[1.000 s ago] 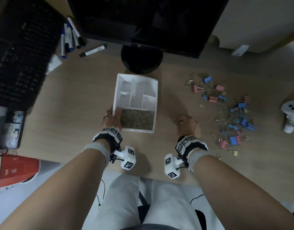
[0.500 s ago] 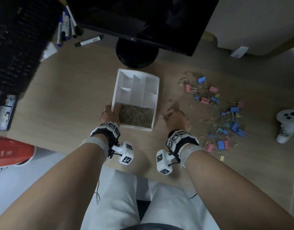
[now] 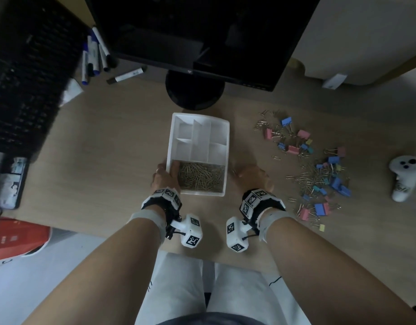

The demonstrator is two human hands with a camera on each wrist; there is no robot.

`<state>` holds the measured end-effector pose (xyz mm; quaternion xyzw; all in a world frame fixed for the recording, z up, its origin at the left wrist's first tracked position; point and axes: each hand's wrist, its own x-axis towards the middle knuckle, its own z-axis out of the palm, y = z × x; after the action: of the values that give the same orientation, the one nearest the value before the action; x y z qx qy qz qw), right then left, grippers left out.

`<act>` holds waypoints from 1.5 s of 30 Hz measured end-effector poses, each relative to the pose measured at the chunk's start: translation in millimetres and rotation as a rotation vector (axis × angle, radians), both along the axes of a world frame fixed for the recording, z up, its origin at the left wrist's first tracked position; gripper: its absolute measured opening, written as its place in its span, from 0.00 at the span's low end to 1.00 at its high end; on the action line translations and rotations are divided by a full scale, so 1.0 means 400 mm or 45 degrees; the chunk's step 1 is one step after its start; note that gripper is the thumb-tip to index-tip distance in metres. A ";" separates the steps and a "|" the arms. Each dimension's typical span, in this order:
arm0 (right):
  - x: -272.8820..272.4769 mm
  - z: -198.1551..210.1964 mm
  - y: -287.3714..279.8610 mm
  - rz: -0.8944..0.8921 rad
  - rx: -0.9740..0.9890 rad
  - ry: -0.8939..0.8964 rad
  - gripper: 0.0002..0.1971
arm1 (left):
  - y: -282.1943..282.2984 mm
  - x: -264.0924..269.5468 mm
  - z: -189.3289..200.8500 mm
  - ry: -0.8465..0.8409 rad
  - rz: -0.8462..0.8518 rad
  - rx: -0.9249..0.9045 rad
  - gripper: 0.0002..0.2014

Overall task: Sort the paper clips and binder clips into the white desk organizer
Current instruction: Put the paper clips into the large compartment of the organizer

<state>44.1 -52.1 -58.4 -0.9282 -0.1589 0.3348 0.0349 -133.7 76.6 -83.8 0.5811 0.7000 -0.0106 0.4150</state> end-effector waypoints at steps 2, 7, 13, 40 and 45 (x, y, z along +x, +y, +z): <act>-0.006 -0.001 0.004 -0.023 0.000 -0.004 0.33 | 0.010 -0.002 -0.007 -0.030 0.028 -0.018 0.29; -0.017 0.031 0.009 -0.094 0.080 0.019 0.16 | 0.033 -0.006 -0.019 -0.042 0.002 -0.017 0.28; -0.031 0.073 0.035 0.123 0.522 0.290 0.04 | 0.039 -0.008 -0.025 -0.067 -0.004 -0.008 0.30; -0.037 -0.007 0.100 -0.476 0.231 0.075 0.12 | 0.125 -0.021 -0.014 0.011 -0.174 0.010 0.32; -0.050 -0.021 0.102 -0.490 0.103 0.066 0.16 | 0.137 -0.034 -0.017 0.021 -0.184 -0.001 0.33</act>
<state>24.2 -11.3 -66.7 -0.9303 0.0093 0.3391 0.1397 -147.5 131.5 -90.7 0.6299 0.6596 -0.0457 0.4075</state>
